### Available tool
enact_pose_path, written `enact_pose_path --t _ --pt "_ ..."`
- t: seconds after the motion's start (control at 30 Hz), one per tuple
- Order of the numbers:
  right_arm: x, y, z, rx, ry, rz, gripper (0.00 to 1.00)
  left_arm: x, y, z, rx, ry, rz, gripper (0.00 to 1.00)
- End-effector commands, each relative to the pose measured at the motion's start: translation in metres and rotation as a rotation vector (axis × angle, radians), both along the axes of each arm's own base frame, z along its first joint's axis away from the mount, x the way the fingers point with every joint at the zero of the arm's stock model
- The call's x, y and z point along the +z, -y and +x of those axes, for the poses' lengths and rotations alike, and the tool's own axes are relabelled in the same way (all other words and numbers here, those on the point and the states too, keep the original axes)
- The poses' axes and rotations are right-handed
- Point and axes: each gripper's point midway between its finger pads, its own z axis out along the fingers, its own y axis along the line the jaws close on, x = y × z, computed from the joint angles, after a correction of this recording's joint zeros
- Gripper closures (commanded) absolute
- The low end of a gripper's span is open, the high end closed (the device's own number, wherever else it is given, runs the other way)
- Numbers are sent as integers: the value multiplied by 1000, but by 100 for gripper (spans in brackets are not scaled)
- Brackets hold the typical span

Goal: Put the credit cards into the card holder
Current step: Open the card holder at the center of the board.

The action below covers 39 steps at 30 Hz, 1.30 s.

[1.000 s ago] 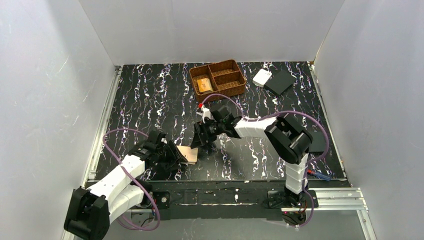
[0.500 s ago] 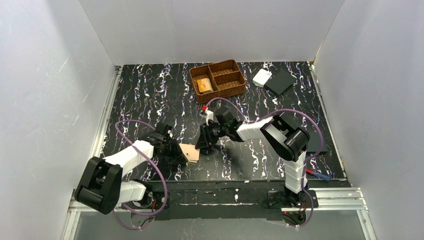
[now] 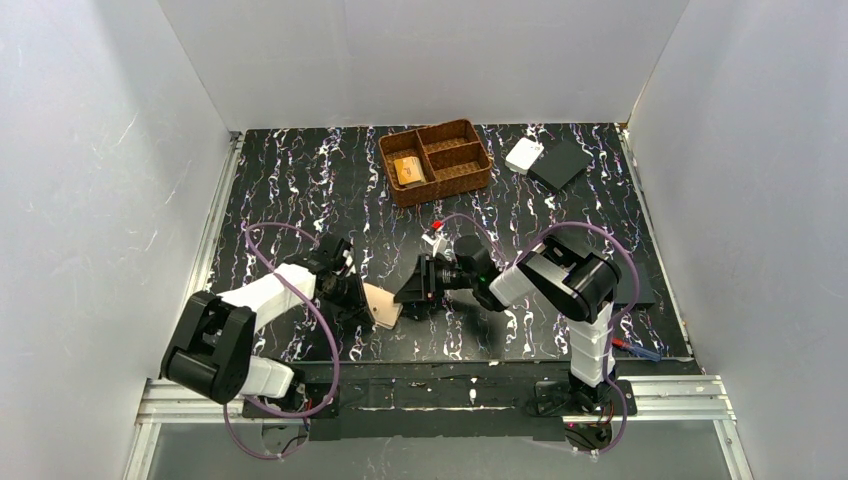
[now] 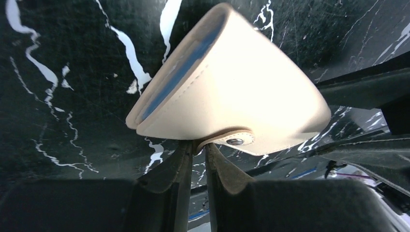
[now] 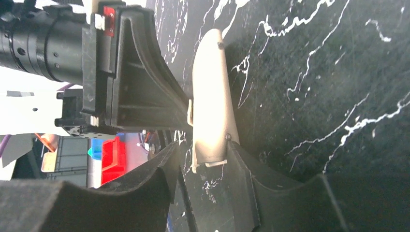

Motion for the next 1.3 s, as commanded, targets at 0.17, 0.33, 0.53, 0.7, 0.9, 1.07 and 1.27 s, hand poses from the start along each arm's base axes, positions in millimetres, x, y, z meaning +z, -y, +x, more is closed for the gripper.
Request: enact_pose_path --t 0.17,0.33,0.53,0.7,0.9,1.07,1.27 --pt "-2 -2 -32 74 19 -40 38 3 -8 43 -47 150 98 85" --pt "-32 12 -17 78 121 -282 31 20 -9 35 -26 167 73 73" --pt "-47 30 3 93 253 -483 27 45 -9 20 83 185 4 46" --pt "-33 38 11 52 372 -599 17 67 8 22 265 114 -126 46" --pt "9 21 10 23 358 -487 42 59 22 40 392 43 -175 62" --pt "30 -1 2 39 304 -338 88 48 10 45 428 6 -58 66" --pt "28 -15 0 61 279 -273 96 38 -2 43 413 -27 51 70"
